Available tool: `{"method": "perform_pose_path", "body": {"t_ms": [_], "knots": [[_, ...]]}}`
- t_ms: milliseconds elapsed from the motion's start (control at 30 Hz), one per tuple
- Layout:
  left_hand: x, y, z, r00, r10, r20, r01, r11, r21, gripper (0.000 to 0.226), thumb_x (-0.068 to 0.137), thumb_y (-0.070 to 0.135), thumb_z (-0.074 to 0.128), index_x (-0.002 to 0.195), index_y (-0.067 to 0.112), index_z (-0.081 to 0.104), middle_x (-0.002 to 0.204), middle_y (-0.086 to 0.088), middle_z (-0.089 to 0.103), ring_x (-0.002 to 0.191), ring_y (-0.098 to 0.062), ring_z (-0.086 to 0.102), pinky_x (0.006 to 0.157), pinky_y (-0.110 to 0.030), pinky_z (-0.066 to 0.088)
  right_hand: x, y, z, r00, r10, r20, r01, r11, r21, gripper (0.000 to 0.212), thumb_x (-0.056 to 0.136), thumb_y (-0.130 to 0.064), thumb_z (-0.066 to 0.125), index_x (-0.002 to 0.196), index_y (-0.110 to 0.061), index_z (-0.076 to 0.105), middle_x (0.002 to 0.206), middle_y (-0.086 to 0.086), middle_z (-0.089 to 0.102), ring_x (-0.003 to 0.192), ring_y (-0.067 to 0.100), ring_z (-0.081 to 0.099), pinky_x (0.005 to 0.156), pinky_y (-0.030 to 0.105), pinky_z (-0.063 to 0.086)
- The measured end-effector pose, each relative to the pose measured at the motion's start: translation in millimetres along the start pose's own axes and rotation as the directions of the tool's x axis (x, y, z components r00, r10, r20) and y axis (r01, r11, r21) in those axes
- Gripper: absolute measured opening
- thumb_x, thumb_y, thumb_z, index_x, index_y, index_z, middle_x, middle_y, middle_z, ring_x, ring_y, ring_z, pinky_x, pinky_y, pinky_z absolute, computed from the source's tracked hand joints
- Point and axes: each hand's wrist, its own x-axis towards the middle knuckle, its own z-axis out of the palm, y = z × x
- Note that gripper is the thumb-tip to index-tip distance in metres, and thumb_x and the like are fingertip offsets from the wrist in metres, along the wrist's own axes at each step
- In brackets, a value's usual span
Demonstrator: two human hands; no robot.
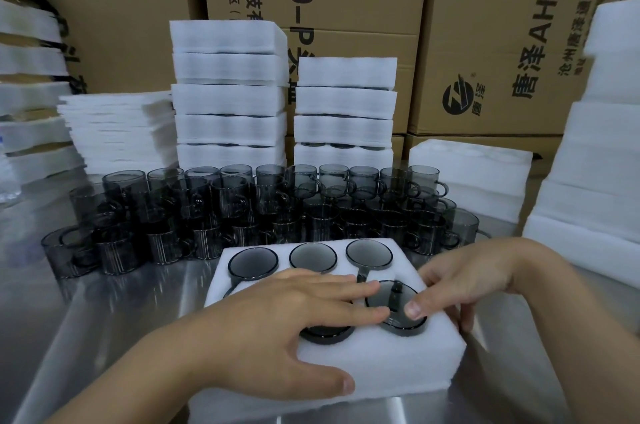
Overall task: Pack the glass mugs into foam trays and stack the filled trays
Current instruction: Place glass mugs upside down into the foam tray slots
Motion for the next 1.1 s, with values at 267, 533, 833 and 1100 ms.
{"method": "perform_pose_path", "body": {"t_ms": [267, 533, 833, 1100], "knots": [[0.0, 0.6, -0.5, 1.0, 0.017, 0.006, -0.017, 0.999, 0.034, 0.058, 0.084, 0.052, 0.062, 0.124, 0.072, 0.025, 0.138, 0.053, 0.004, 0.132, 0.024, -0.003, 0.11, -0.009, -0.006, 0.0, 3.6, -0.6, 1.0, -0.024, 0.012, 0.024, 1.0, 0.007, 0.083, 0.063, -0.056, 0.059, 0.123, 0.001, 0.055, 0.124, 0.029, 0.057, 0.09, 0.022, 0.058, 0.08, 0.031, 0.051], [0.5, 0.5, 0.4, 1.0, 0.002, -0.008, -0.002, 1.0, 0.024, 0.058, 0.083, 0.053, 0.062, 0.127, 0.07, 0.028, 0.14, 0.052, 0.001, 0.132, 0.024, -0.002, 0.107, -0.005, -0.007, 1.0, 3.5, -1.9, 1.0, -0.024, 0.005, 0.023, 1.0, 0.015, 0.082, 0.064, -0.056, 0.06, 0.124, 0.0, 0.056, 0.123, 0.026, 0.059, 0.094, 0.023, 0.059, 0.083, 0.033, 0.05], [0.0, 1.5, 1.3, 1.0, -0.011, -0.027, 0.012, 1.0, 0.023, 0.058, 0.084, 0.052, 0.061, 0.126, 0.072, 0.028, 0.14, 0.052, 0.006, 0.132, 0.024, 0.0, 0.105, -0.002, -0.006, 0.1, 2.7, -0.7, 1.0, -0.027, 0.005, 0.027, 0.999, 0.023, 0.08, 0.065, -0.056, 0.059, 0.124, -0.003, 0.057, 0.123, 0.022, 0.061, 0.096, 0.023, 0.06, 0.081, 0.029, 0.051], [-0.6, 0.0, 0.7, 1.0, 0.027, -0.007, -0.026, 0.998, 0.059, 0.062, 0.08, 0.06, 0.061, 0.124, 0.076, 0.021, 0.145, 0.046, 0.003, 0.132, 0.023, -0.001, 0.106, -0.006, -0.006, -0.7, -2.8, 2.1, 0.999, -0.016, 0.047, 0.019, 0.998, -0.053, 0.081, 0.065, -0.06, 0.053, 0.127, -0.007, 0.055, 0.127, 0.019, 0.059, 0.107, 0.033, 0.06, 0.092, 0.038, 0.049]]}}
